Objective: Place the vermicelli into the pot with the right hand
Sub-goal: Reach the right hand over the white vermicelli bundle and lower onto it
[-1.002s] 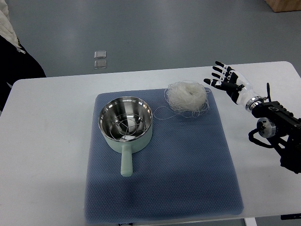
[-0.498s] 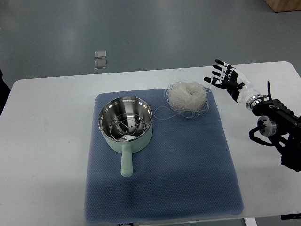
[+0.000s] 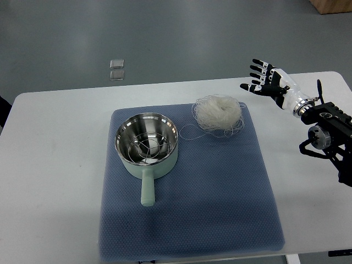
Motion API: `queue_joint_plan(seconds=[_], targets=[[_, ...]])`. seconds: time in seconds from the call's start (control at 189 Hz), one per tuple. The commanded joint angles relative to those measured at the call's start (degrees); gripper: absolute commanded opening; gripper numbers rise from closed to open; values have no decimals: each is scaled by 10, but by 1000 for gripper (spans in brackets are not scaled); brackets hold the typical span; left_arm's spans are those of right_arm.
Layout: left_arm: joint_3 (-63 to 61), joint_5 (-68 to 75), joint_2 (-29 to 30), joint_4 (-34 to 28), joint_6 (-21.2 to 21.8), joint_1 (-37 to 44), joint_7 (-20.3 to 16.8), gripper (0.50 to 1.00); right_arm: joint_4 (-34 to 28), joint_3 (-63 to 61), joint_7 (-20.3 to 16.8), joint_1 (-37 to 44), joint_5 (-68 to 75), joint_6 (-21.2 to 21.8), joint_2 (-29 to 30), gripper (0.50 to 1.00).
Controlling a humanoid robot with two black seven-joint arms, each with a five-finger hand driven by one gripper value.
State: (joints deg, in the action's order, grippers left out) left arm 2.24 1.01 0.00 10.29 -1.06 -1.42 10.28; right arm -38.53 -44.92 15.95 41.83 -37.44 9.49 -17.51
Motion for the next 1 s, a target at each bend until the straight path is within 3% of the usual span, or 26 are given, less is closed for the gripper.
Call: queue_joint_plan(seconds=[0.0, 0.265, 0.647, 0.837, 0.996], targets=[[0, 0, 0, 0, 0, 0, 0, 1000, -4, 21, 1, 20, -34, 10, -14, 926], [0, 0, 0, -2, 0, 1, 0, 1000, -6, 144, 4, 106, -140, 45, -38, 926], [0, 0, 0, -2, 0, 1, 0, 1000, -5, 348, 41, 214, -344, 71, -32, 926], [0, 0, 0, -2, 0, 1, 0, 1000, -3, 394, 37, 237, -358, 71, -26, 926], [0, 0, 0, -1, 0, 1, 0, 1000, 29, 405, 18, 240, -371, 59, 15, 919]])
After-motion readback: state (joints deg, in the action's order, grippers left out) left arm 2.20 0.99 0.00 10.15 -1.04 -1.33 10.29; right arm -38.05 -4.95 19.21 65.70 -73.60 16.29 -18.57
